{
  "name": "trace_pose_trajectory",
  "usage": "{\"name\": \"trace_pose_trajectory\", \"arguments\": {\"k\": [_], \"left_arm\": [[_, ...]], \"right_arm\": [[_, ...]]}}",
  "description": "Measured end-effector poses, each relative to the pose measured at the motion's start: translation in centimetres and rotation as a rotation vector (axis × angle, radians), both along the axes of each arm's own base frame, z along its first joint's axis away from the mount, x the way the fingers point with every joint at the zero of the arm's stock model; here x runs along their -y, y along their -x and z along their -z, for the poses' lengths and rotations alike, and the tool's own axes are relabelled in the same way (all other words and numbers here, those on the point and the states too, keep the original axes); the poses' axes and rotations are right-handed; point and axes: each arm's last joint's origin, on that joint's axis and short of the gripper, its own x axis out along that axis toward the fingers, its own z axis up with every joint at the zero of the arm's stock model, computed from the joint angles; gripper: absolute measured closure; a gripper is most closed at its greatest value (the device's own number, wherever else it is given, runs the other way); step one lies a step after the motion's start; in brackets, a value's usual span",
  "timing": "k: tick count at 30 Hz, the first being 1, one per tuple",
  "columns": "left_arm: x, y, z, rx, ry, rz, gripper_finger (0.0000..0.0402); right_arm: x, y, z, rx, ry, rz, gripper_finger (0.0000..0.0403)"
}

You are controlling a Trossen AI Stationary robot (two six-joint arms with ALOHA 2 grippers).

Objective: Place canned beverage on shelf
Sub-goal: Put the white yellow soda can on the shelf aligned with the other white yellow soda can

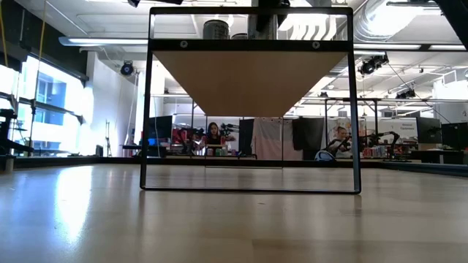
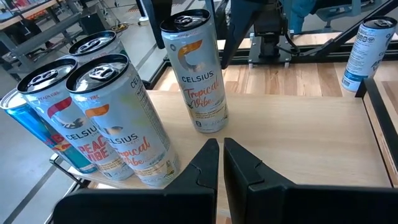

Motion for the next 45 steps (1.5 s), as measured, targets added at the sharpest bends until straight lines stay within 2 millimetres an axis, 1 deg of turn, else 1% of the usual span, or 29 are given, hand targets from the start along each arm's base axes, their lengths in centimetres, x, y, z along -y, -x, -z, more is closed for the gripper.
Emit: {"name": "trace_pose_trajectory", "arguments": {"k": [5,13,20,29,36,45], "left_arm": [[0.0,0.0,0.0,0.015,0.038,-0.015,0.0401],[0.0,0.0,0.0,0.018,0.044,-0.018,0.0402],[0.03,0.0,0.01,0.034,0.091,-0.029,0.0402],[0.03,0.0,0.01,0.035,0.094,-0.029,0.0402],[0.03,0.0,0.0,0.044,0.118,-0.038,0.0401],[0.03,0.0,0.01,0.047,0.126,-0.04,0.0401]], "right_arm": [[0.18,-0.06,-0.01,-0.03,0.045,-0.123,0.0004],[0.18,-0.06,-0.01,-0.083,0.109,-0.313,0.0004],[-0.14,-0.08,0.04,-0.106,0.08,-0.57,0.0004],[-0.16,-0.1,0.04,-0.13,0.121,-0.705,0.0004],[-0.33,-0.13,0.05,-0.123,0.108,-0.842,0.0004],[-0.35,-0.43,-0.05,-0.094,0.122,-0.844,0.0004]]}}
